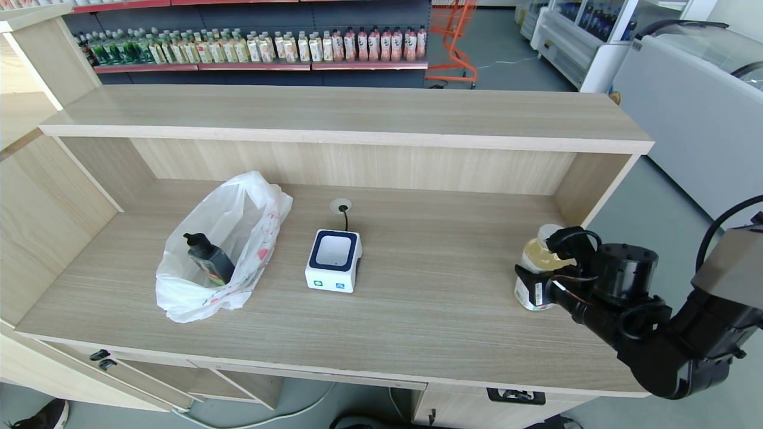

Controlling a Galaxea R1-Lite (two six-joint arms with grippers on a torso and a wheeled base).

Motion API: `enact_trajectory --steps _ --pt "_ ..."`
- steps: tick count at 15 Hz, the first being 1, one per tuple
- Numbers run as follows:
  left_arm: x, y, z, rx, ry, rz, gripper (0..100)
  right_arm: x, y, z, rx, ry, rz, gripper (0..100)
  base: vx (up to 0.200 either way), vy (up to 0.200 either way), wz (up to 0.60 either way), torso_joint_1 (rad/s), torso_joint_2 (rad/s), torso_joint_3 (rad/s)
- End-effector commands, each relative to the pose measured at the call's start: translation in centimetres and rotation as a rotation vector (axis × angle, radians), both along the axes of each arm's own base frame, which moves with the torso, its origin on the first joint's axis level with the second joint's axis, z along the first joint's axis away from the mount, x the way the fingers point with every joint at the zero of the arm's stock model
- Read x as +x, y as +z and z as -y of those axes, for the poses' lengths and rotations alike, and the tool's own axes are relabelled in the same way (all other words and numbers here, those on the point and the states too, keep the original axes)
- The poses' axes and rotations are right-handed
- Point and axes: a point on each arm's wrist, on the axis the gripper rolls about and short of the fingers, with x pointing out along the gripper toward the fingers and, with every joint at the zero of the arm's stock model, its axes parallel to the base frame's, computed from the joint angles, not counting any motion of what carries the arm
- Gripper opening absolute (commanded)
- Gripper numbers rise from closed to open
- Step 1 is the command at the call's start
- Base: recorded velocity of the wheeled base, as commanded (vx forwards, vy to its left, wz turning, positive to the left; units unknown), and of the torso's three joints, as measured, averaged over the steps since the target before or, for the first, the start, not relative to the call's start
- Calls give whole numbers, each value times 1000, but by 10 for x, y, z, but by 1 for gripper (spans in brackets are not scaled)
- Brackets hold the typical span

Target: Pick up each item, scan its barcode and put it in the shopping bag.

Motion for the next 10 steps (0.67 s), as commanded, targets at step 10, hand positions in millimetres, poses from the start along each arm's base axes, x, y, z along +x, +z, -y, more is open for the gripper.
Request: enact_trajectory --steps 10 --pt "0 0 0 0 0 0 100 -93 130 -19 460 740 -149 0 0 0 0 0 0 0"
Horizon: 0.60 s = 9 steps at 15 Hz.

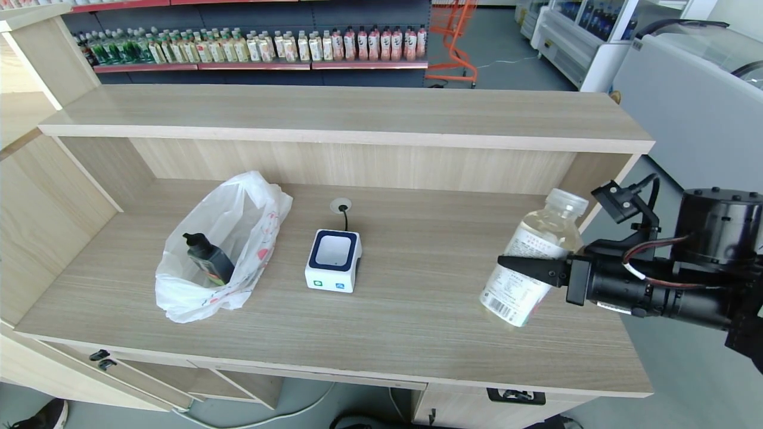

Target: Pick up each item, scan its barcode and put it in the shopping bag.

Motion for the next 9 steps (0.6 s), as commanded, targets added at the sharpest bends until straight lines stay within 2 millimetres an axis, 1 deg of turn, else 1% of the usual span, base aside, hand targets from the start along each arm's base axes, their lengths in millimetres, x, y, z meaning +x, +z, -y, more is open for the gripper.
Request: enact_trajectory --steps 1,3,5,6,9 --pt "0 0 0 0 -1 0 100 -22 24 -7 40 83 55 0 0 0 0 0 0 0" --pt "0 0 0 0 -1 -2 100 -25 26 -13 47 139 51 0 0 0 0 0 0 0" --pt "0 0 0 0 -1 -2 100 -43 32 -21 58 207 0 0 0 0 0 0 0 0" --pt "0 0 0 0 -1 -2 100 -49 34 -22 57 234 -13 0 0 0 0 0 0 0" --pt "0 0 0 0 -1 0 100 -59 37 -28 53 287 -34 0 0 0 0 0 0 0"
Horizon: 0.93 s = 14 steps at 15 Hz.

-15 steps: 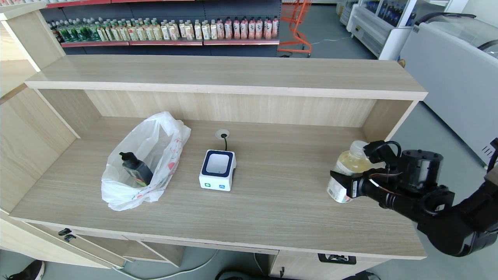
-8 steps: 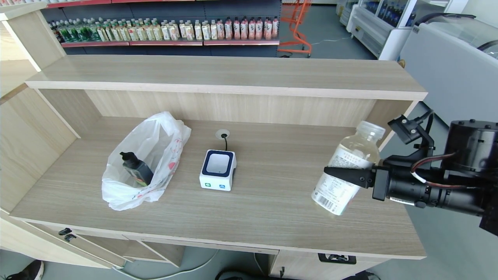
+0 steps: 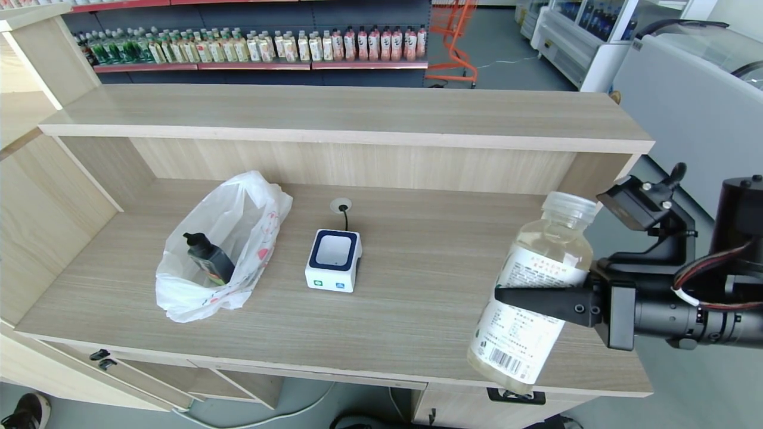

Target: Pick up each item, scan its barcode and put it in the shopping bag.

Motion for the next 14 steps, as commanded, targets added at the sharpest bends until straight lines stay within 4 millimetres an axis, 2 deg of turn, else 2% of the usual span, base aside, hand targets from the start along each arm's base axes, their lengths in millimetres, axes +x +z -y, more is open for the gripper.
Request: enact_trajectory --steps 1,8,10,14 --pt "0 0 0 0 0 0 100 -6 9 -3 17 24 33 0 0 0 0 0 0 0" --pt "0 0 0 0 0 0 100 -11 19 -17 35 86 51 0 0 0 0 0 0 0" --pt "0 0 0 0 0 0 100 -19 17 -21 21 118 21 0 0 0 0 0 0 0" --pt "0 0 0 0 0 -2 100 -20 16 -20 11 119 5 0 0 0 0 0 0 0"
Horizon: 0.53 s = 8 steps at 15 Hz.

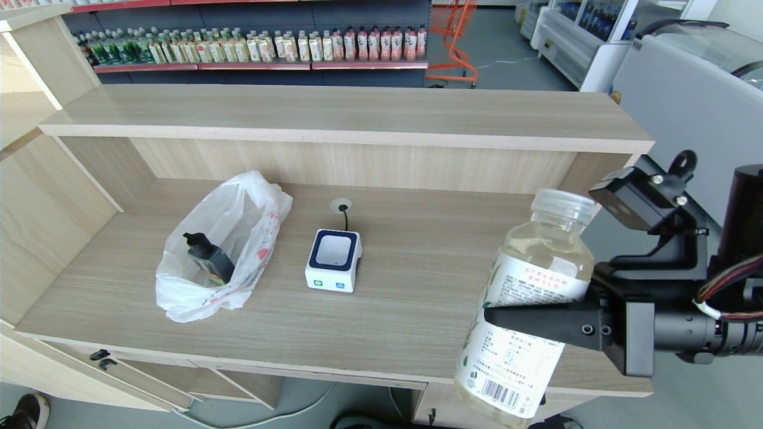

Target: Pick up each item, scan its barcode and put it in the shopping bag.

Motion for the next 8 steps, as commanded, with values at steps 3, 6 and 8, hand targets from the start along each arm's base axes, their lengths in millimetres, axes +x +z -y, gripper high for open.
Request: enact_trajectory --steps 3,6,8 --pt "0 0 0 0 0 -2 100 -1 0 0 0 4 0 0 0 0 0 0 0 0" --pt "0 0 0 0 0 -2 100 -2 0 0 -7 5 -11 0 0 0 0 0 0 0" --pt "0 0 0 0 0 -2 100 -2 0 0 -6 5 -12 0 0 0 0 0 0 0"
